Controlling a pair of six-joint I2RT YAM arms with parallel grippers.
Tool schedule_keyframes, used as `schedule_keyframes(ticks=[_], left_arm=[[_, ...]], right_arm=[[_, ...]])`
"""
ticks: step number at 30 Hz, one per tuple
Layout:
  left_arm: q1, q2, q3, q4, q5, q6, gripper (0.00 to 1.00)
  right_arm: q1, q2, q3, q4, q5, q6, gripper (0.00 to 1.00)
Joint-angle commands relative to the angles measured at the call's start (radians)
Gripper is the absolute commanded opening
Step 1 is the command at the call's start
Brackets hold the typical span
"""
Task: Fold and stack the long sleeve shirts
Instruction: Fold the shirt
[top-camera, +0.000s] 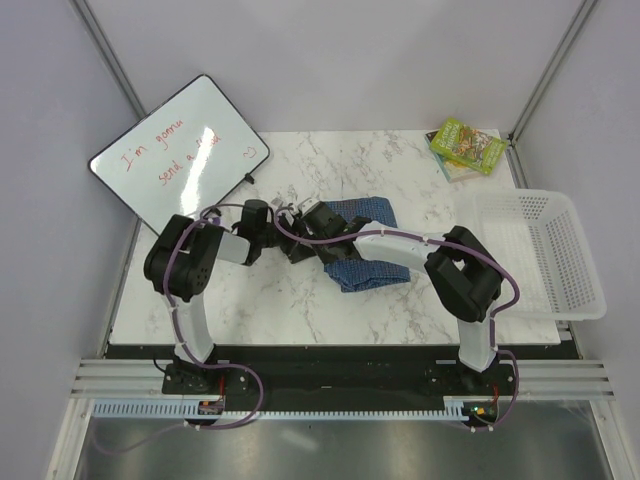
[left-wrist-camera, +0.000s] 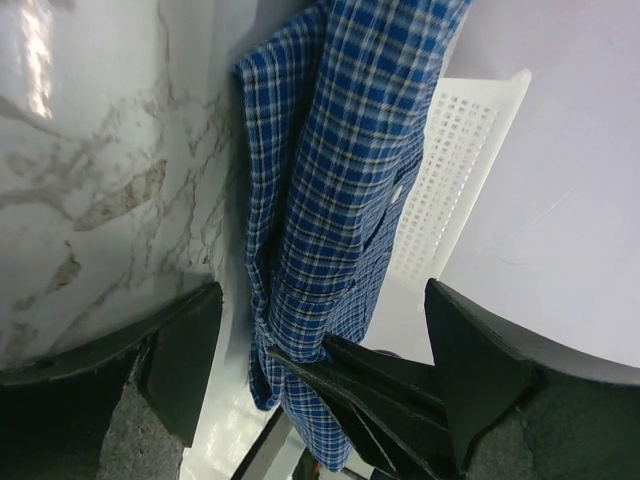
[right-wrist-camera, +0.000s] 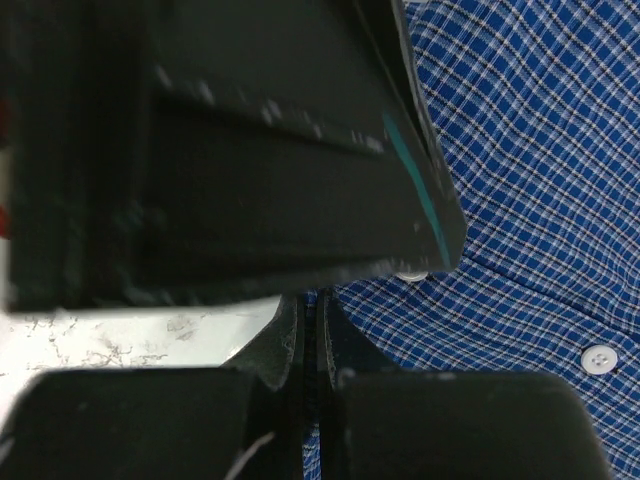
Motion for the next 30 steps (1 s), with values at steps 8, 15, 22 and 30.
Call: schedule_keyframes(ticks=[8, 15, 22, 30], left_arm=[[-0.060, 0.076, 0.035, 0.044, -0.042, -0.105, 0.75], [-0.077, 0.079, 0.057, 0.033, -0.068, -0.093, 0.69], [-0.101, 0.065, 0.057, 0.027, -0.075, -0.086, 0.53], [-0.080, -0.047, 0.081, -0.153, -0.032, 0.037, 0.10]], right_arm=[[0.005, -0.033, 0.048, 0.003, -0.024, 0.029, 0.00], [0.013, -0.052, 0.054, 0.000, -0.054, 0.071, 0.00], [0.019, -0.050, 0.080, -0.006, -0.066, 0.098, 0.00], [0.013, -0.176, 0.069, -0.078, -0.135, 0.008, 0.59]])
